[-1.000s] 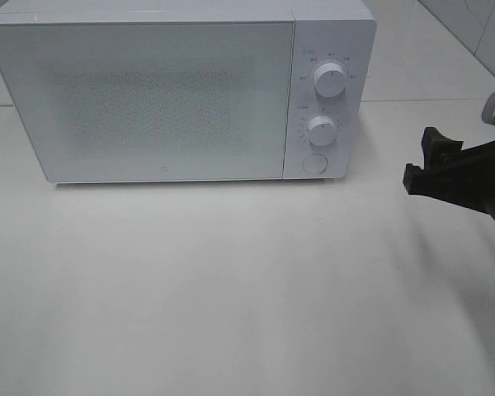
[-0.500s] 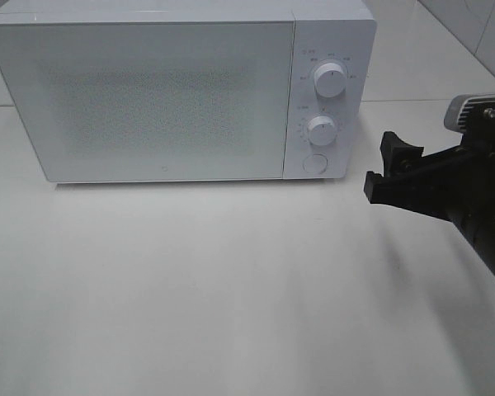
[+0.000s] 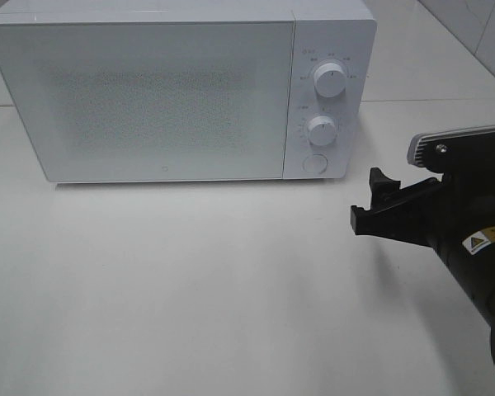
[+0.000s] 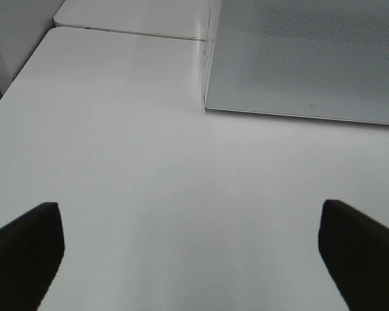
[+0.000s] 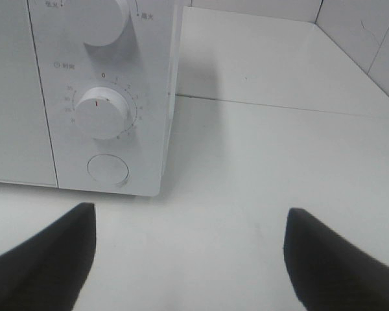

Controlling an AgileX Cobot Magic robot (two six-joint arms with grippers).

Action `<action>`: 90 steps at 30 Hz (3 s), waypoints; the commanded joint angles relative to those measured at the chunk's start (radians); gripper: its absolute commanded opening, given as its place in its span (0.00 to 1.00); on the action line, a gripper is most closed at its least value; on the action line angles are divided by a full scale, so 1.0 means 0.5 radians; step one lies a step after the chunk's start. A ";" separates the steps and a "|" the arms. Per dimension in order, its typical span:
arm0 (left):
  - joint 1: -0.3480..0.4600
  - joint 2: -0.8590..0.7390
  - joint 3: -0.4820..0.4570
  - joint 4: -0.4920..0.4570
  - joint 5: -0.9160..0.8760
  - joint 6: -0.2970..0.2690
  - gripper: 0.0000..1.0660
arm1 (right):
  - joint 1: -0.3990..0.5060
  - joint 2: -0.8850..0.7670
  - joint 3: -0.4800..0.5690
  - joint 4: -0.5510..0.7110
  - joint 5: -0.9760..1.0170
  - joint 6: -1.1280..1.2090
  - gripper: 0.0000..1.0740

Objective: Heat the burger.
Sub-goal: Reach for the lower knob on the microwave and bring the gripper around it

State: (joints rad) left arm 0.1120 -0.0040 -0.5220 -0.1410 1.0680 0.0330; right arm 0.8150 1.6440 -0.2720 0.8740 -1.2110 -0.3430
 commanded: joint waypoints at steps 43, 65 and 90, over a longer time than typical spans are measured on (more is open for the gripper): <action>0.004 -0.036 0.006 -0.006 -0.014 0.002 0.96 | -0.208 0.530 -0.714 -0.322 -0.048 0.110 0.71; 0.004 -0.036 0.006 -0.006 -0.014 0.002 0.96 | -0.298 0.748 -0.990 -0.342 0.082 0.234 0.71; 0.004 -0.036 0.006 -0.006 -0.014 0.002 0.96 | -0.340 0.862 -1.086 -0.430 0.090 0.288 0.71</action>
State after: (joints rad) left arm 0.1120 -0.0050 -0.5220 -0.1410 1.0680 0.0330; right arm 0.6530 2.0730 -0.8070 0.6700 -1.1560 -0.2060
